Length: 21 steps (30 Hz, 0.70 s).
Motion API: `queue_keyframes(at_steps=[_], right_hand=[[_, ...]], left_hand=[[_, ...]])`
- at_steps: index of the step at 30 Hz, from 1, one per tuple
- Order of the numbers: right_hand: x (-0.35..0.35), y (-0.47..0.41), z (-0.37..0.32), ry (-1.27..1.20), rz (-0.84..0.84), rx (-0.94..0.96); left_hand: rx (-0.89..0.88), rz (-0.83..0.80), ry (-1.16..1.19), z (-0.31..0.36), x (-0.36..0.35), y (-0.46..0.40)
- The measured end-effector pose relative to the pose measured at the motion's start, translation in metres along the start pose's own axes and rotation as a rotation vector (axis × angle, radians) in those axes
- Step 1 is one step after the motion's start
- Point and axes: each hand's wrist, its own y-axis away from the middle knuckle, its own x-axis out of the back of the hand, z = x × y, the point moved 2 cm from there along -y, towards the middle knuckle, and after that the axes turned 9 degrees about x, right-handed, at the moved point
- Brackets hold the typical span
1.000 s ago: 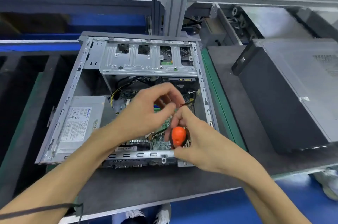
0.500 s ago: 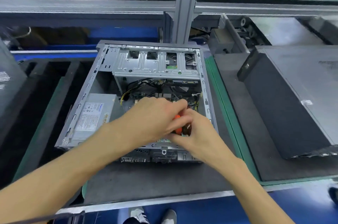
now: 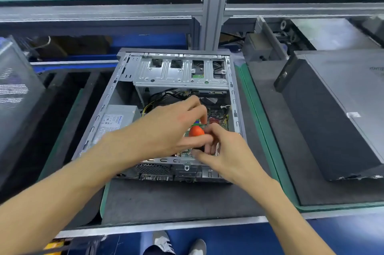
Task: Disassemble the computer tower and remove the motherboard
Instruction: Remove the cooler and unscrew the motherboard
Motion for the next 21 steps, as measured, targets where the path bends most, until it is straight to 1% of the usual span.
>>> queue_keyframes(at_steps=[1, 2, 3, 4, 6, 7, 8, 9, 10, 12, 13, 14, 15, 17, 18, 19, 20, 21], right_hand=[[0.000, 0.001, 0.000, 0.017, 0.004, 0.012], [-0.001, 0.002, 0.000, 0.051, 0.011, 0.030], [-0.002, 0.002, -0.001, 0.098, 0.012, 0.052], [-0.004, 0.001, -0.003, 0.139, 0.008, 0.069], [-0.006, -0.001, -0.004, 0.151, 0.017, 0.053], [-0.006, -0.002, -0.003, 0.130, 0.029, 0.034], [-0.005, -0.002, -0.002, 0.107, 0.042, 0.025], [-0.005, -0.002, 0.000, 0.092, 0.051, 0.020], [-0.005, -0.002, 0.001, 0.082, 0.063, 0.019], [-0.005, 0.000, 0.001, 0.094, 0.087, 0.038], [-0.005, 0.000, -0.001, 0.125, 0.084, 0.060], [-0.007, 0.000, -0.002, 0.170, 0.068, 0.086], [-0.008, -0.001, -0.003, 0.211, 0.045, 0.103], [-0.009, -0.002, -0.003, 0.206, 0.034, 0.067], [-0.009, -0.002, -0.001, 0.174, 0.051, 0.026], [-0.009, -0.002, 0.002, 0.152, 0.071, -0.006], [-0.009, -0.001, 0.004, 0.144, 0.083, -0.020], [-0.009, 0.000, 0.005, 0.141, 0.086, -0.023]], left_hand=[[-0.045, -0.070, 0.143, -0.003, 0.003, 0.002], [-0.080, -0.112, 0.223, -0.005, 0.004, 0.004], [-0.080, -0.128, 0.214, -0.003, 0.004, 0.005], [-0.046, -0.104, 0.129, -0.001, 0.003, 0.003], [0.074, -0.001, -0.248, 0.005, 0.001, -0.003], [0.105, 0.041, -0.353, 0.006, 0.000, -0.005], [0.115, 0.058, -0.381, 0.006, -0.002, -0.005], [0.108, 0.058, -0.315, 0.003, 0.000, -0.004], [0.072, 0.029, -0.172, 0.001, 0.002, -0.002], [-0.042, -0.087, 0.162, -0.006, 0.008, 0.002], [-0.091, -0.131, 0.246, -0.007, 0.010, 0.002], [-0.100, -0.153, 0.242, -0.006, 0.008, 0.002], [-0.069, -0.136, 0.160, -0.004, 0.006, 0.001], [0.041, 0.008, -0.187, 0.003, 0.001, -0.005], [0.082, 0.080, -0.308, 0.005, 0.000, -0.006], [0.100, 0.125, -0.340, 0.006, -0.002, -0.005], [0.084, 0.153, -0.269, 0.006, -0.001, -0.003], [0.048, 0.122, -0.122, 0.005, 0.002, 0.000]])
